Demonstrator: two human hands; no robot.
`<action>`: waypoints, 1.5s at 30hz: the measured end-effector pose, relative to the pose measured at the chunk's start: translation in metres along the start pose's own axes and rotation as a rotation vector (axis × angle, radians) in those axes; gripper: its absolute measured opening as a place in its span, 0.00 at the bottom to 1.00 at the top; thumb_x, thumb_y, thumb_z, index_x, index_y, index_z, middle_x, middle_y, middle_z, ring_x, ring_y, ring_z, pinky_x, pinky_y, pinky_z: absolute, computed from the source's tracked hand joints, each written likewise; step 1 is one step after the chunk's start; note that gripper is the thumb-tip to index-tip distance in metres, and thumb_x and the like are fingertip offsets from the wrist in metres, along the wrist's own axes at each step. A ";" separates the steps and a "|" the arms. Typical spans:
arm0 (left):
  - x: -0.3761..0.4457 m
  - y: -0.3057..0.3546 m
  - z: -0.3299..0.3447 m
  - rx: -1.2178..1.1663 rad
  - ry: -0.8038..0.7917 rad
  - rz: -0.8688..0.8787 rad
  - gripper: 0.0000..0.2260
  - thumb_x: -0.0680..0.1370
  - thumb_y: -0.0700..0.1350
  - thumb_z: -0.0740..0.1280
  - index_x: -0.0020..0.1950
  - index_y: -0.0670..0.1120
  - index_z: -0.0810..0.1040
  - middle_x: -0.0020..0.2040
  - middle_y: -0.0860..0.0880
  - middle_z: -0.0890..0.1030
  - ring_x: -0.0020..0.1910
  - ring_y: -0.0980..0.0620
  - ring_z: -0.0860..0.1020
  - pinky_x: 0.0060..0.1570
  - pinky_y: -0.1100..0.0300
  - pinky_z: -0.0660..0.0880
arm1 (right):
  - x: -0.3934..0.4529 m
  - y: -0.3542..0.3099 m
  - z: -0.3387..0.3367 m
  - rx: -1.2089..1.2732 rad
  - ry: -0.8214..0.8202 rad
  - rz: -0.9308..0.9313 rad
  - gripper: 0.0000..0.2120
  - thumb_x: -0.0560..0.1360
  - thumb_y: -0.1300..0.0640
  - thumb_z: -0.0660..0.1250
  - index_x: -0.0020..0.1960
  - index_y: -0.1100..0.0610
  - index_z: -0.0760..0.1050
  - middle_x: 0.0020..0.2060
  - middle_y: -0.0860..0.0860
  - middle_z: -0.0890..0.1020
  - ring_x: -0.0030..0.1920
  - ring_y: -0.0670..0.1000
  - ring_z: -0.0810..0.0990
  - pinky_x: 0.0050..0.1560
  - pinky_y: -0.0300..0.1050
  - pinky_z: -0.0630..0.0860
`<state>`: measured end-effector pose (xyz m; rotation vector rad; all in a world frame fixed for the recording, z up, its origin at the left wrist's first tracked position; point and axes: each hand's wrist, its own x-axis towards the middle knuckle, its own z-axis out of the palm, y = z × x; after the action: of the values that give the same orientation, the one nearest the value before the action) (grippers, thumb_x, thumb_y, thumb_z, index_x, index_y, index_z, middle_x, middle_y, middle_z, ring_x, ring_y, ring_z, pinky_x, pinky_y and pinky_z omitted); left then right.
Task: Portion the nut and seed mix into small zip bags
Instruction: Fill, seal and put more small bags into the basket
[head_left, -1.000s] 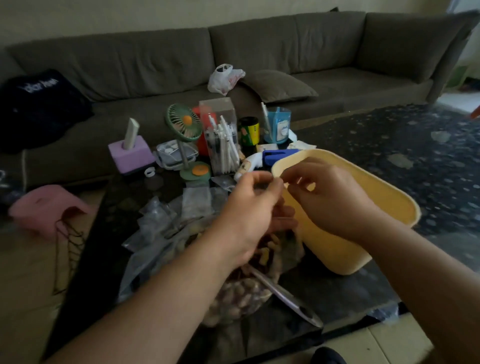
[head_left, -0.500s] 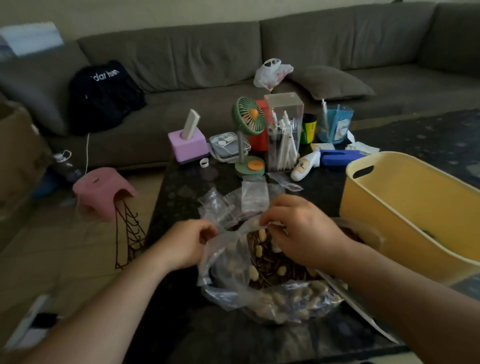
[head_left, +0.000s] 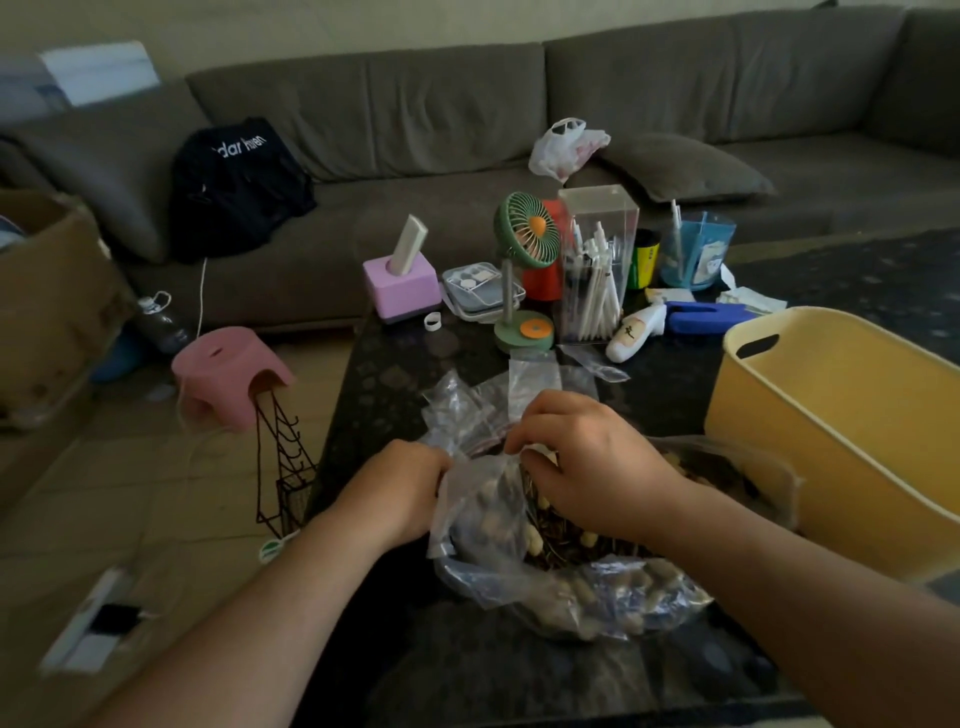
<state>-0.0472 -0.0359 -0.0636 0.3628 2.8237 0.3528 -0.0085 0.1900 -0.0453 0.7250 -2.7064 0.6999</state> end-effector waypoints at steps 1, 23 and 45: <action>-0.001 0.001 -0.002 0.008 -0.004 -0.021 0.05 0.80 0.53 0.71 0.46 0.55 0.83 0.46 0.54 0.82 0.43 0.54 0.81 0.47 0.56 0.82 | 0.000 -0.001 -0.001 0.000 -0.001 0.001 0.10 0.79 0.59 0.69 0.56 0.49 0.85 0.53 0.44 0.79 0.52 0.45 0.78 0.52 0.37 0.76; -0.055 0.084 -0.021 -1.196 0.271 0.023 0.11 0.74 0.34 0.78 0.54 0.45 0.85 0.45 0.47 0.89 0.46 0.51 0.88 0.47 0.61 0.83 | -0.006 -0.026 -0.032 0.534 0.108 0.389 0.09 0.77 0.46 0.74 0.44 0.50 0.79 0.37 0.50 0.84 0.36 0.49 0.82 0.39 0.49 0.81; -0.061 0.087 -0.014 -0.370 0.552 0.451 0.23 0.70 0.59 0.76 0.59 0.55 0.72 0.50 0.57 0.73 0.50 0.57 0.73 0.49 0.67 0.70 | -0.009 -0.020 -0.055 0.505 0.009 0.487 0.09 0.77 0.64 0.69 0.49 0.49 0.79 0.35 0.49 0.85 0.35 0.47 0.85 0.38 0.42 0.83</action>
<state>0.0239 0.0265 -0.0124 0.9412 3.0600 1.2148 0.0156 0.2064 0.0057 0.1321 -2.7334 1.5268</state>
